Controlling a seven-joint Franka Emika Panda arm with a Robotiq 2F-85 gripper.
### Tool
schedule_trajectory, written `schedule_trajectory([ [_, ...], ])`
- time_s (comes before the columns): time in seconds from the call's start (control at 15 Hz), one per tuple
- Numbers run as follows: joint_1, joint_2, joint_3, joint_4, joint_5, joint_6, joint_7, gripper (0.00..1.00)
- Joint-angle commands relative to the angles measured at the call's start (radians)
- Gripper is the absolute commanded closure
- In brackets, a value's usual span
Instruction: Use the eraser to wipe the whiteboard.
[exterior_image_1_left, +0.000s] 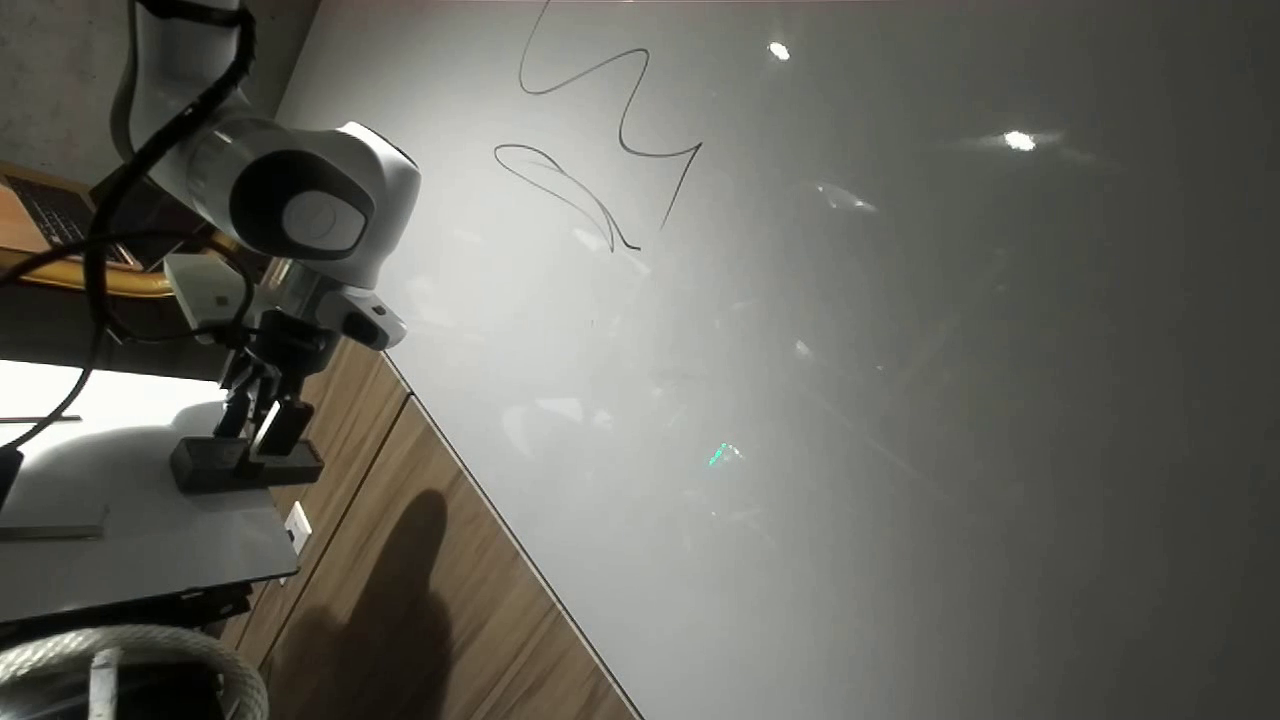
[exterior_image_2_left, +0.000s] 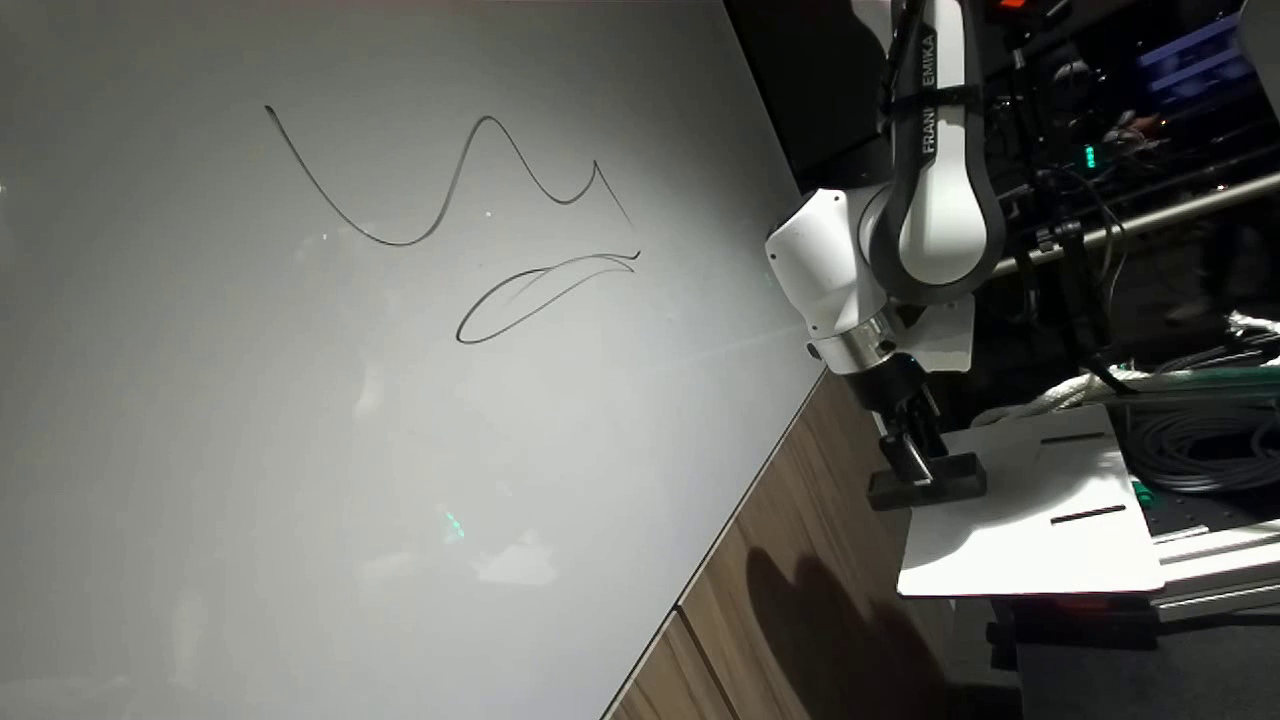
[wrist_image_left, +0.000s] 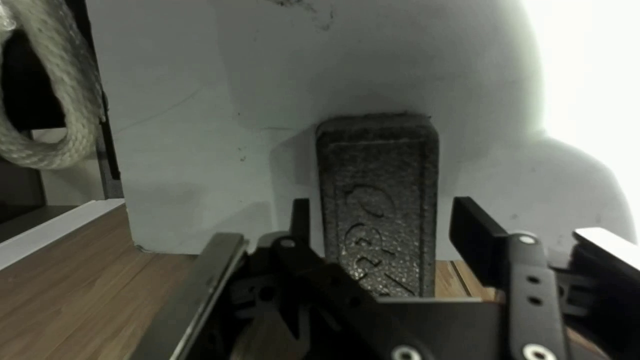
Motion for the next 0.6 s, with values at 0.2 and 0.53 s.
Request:
schedule_trajectory([
  [0.2, 0.022, 0.004, -0.026, 0.002, -0.024, 0.012, 0.015, 0.72],
  [0.53, 0.038, -0.062, 0.004, -0.016, 0.027, -0.01, -0.01, 0.72],
])
